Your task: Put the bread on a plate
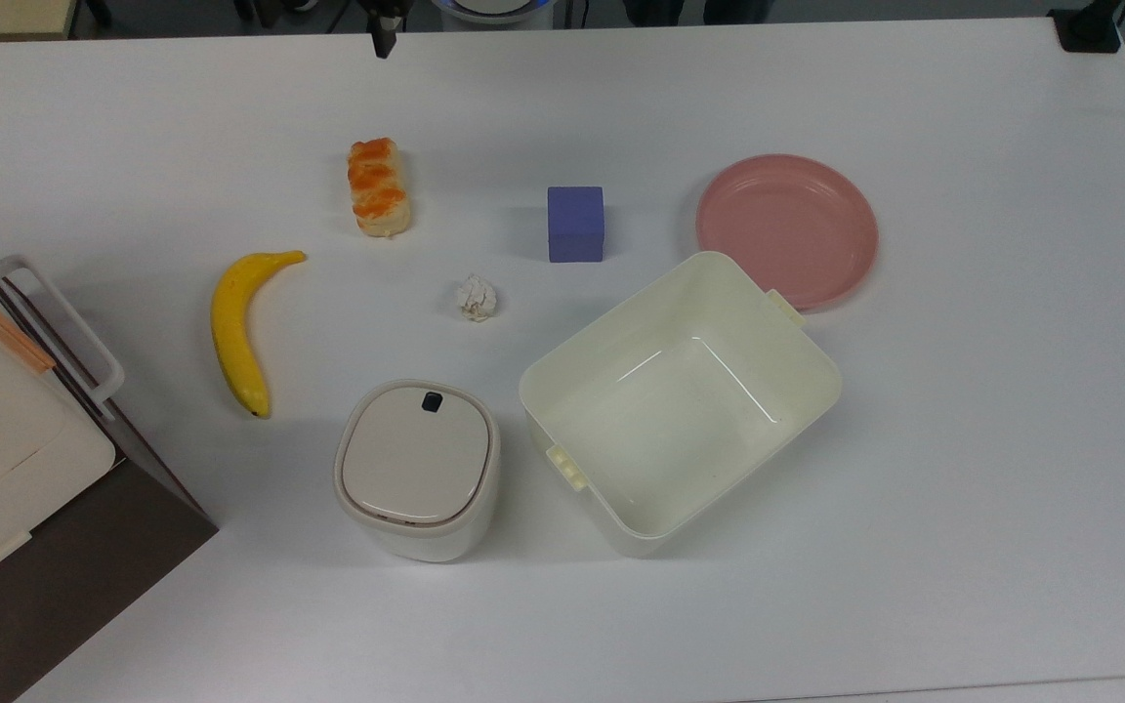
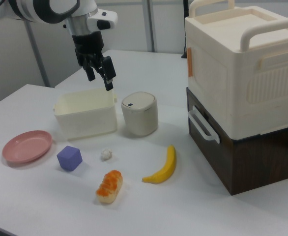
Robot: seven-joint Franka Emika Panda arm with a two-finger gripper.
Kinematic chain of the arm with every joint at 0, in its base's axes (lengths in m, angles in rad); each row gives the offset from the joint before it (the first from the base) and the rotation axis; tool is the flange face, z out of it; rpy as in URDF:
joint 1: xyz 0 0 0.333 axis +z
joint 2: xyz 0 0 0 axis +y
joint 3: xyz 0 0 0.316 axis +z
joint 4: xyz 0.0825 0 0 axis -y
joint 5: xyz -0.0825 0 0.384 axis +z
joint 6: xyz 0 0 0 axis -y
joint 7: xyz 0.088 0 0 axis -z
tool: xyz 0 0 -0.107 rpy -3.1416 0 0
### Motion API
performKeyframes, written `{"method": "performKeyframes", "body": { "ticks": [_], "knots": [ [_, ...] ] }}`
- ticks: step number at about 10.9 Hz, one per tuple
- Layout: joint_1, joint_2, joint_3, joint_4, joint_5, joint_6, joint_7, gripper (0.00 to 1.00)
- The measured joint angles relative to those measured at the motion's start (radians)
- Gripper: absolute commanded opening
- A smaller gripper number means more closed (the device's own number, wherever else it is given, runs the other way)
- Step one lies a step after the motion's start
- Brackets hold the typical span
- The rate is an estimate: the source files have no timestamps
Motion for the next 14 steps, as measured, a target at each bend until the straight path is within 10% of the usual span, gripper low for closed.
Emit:
{"method": "performKeyframes", "body": {
  "ticks": [14],
  "knots": [
    [0.061,0.002,0.008,0.003,-0.031,-0.063,-0.024,1.0]
  ]
}}
